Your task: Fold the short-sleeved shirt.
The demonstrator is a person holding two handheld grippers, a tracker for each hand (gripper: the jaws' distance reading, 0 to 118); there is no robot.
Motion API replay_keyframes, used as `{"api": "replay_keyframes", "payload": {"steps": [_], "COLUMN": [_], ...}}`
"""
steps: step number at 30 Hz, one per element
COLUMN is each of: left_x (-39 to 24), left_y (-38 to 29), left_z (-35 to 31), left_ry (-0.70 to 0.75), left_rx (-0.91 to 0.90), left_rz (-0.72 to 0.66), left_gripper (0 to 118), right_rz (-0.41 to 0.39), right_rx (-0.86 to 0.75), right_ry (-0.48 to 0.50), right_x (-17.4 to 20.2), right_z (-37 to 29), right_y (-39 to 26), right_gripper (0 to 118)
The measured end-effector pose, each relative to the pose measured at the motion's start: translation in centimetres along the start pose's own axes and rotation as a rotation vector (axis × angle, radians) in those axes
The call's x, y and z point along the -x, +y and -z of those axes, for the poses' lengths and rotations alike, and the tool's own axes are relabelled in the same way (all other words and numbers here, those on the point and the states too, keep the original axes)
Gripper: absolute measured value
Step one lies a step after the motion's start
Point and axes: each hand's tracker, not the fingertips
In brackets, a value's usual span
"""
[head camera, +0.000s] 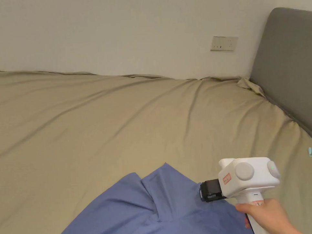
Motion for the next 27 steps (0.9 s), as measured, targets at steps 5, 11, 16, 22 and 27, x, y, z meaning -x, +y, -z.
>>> {"api": "replay_keyframes", "payload": {"steps": [5, 11, 16, 22, 27], "left_x": [-0.7, -2.3, -5.6, -11.2, -15.5], "left_y": [0.4, 1.5, 4.3, 8.5, 11.1], "left_z": [0.2, -0.5, -6.1, -17.1, -28.3], "left_ry": [0.033, -0.038, -0.131, -0.293, -0.301], "left_rx": [0.025, -0.009, -0.183, -0.442, -0.679], "left_rz": [0.034, 0.039, 0.066, 0.168, 0.31], "left_gripper": [2, 1, 1, 1, 2], "right_rz": [-0.006, -0.141, -0.049, -0.024, -0.014], "right_rx": [-0.041, -0.18, -0.436, -0.815, -1.105], "right_ry": [0.071, 0.027, 0.077, -0.013, -0.052], "right_x": [1.0, 2.2, 1.1, -1.8, -4.0], "right_z": [0.3, -1.3, -11.2, -27.4, -42.6], "right_y": [-2.3, -4.4, -7.9, -11.9, -13.9], "right_gripper": [42, 5, 5, 5, 5]}}
